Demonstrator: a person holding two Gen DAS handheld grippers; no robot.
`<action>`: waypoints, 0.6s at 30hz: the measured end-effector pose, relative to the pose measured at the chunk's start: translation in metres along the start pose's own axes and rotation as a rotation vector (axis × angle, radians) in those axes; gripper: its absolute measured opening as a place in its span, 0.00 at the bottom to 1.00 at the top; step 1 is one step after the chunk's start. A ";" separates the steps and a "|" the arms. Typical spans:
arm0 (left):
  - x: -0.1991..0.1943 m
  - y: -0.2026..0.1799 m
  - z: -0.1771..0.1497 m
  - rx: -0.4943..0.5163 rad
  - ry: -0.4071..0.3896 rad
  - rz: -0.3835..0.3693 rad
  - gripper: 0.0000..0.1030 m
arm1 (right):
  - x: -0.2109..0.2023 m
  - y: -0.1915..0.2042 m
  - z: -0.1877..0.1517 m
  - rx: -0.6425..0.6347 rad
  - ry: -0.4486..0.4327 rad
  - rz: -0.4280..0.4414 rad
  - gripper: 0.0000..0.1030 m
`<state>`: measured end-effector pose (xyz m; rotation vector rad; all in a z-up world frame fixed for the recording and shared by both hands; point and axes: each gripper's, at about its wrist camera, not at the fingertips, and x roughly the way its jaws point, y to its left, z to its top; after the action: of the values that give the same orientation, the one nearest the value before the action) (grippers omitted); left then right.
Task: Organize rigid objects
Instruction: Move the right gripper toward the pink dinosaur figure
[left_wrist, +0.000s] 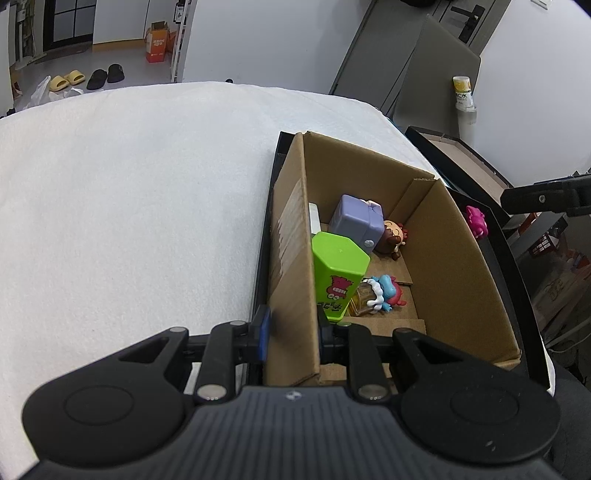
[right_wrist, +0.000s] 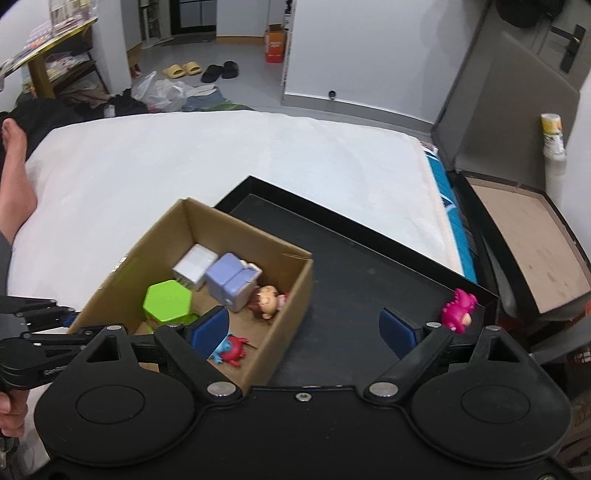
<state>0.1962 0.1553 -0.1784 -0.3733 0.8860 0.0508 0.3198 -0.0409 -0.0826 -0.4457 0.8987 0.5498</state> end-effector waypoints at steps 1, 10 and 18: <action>0.000 0.000 0.000 0.000 0.000 0.000 0.20 | 0.000 -0.003 -0.001 0.006 -0.001 -0.008 0.86; 0.000 0.000 0.000 0.000 -0.001 0.001 0.20 | 0.011 -0.031 -0.010 0.066 -0.007 -0.043 0.92; 0.000 0.000 0.000 0.001 -0.001 0.001 0.20 | 0.037 -0.067 -0.034 0.126 0.001 -0.088 0.93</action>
<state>0.1961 0.1552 -0.1782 -0.3715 0.8851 0.0517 0.3594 -0.1032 -0.1225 -0.3699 0.9045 0.4098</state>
